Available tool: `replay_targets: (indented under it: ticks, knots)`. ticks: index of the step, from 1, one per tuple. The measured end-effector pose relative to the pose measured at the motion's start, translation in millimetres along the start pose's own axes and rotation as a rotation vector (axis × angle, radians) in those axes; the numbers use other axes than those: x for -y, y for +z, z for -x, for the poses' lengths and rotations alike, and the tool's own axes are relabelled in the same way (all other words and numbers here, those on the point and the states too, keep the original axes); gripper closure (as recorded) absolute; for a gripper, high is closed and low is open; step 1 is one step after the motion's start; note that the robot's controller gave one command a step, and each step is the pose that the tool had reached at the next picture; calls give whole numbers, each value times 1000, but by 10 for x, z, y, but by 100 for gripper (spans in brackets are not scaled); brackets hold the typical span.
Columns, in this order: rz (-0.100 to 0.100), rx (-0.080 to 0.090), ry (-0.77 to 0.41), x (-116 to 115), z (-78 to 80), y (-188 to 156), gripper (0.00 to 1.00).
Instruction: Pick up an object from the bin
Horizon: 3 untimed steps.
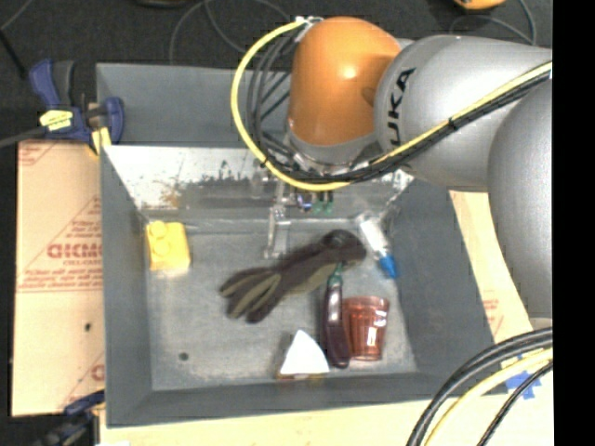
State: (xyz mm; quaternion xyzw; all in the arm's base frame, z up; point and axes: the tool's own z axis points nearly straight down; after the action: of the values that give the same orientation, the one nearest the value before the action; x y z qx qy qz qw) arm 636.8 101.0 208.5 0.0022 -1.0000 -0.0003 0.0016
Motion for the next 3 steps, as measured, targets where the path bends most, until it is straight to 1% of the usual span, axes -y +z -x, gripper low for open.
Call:
replay_targets:
  ticks: [1, 2, 3]
  knots:
    - [1, 7, 1, 4, 9, -52, 0]
    - [1, 7, 1, 6, 7, -49, 0]
    - [0, 11, -38, 43, -277, 213, 0]
